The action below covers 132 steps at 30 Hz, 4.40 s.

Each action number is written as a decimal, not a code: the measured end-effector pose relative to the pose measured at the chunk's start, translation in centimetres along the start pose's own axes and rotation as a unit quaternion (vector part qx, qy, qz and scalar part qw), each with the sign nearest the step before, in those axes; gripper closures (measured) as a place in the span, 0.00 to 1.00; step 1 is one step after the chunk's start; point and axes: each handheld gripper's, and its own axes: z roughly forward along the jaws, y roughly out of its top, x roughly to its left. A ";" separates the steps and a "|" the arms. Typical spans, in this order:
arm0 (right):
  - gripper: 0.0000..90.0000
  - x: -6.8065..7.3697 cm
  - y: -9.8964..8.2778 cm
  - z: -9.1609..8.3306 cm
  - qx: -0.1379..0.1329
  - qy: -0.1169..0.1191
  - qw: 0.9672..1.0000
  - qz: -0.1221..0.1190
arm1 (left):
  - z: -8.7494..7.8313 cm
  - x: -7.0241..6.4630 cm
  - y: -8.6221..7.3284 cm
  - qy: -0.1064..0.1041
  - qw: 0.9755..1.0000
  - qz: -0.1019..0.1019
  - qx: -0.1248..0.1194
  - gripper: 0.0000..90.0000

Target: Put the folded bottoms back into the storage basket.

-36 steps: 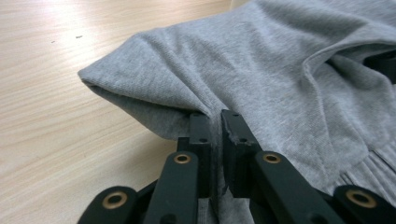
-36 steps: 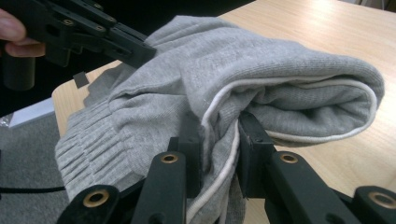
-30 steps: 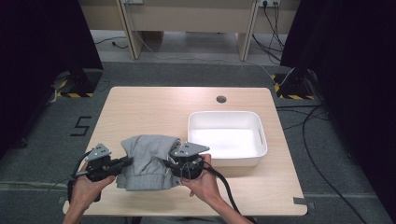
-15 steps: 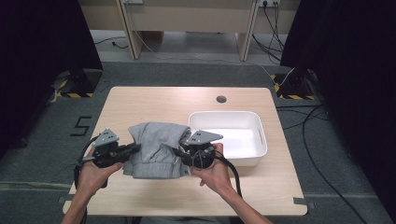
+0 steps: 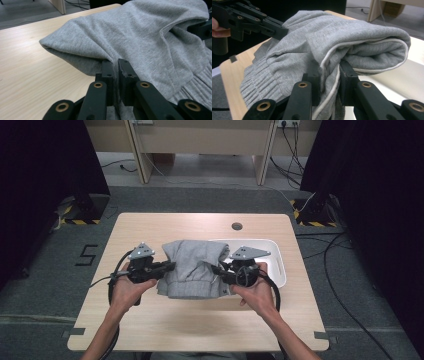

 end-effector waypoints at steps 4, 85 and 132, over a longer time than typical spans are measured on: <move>0.83 -1.4 0.0 -1.2 -0.002 -0.011 1.000 0.004 | 1.6 -0.9 1.5 -0.010 1.000 0.006 -0.002 0.93; 0.75 -13.6 -7.3 -0.2 0.123 -0.088 0.984 0.089 | 17.4 -4.6 1.9 -0.025 0.993 0.000 0.117 0.85; 0.43 -12.0 -5.9 -4.1 0.056 -0.099 0.988 0.102 | 12.5 -5.0 3.3 -0.048 0.995 0.015 0.085 0.41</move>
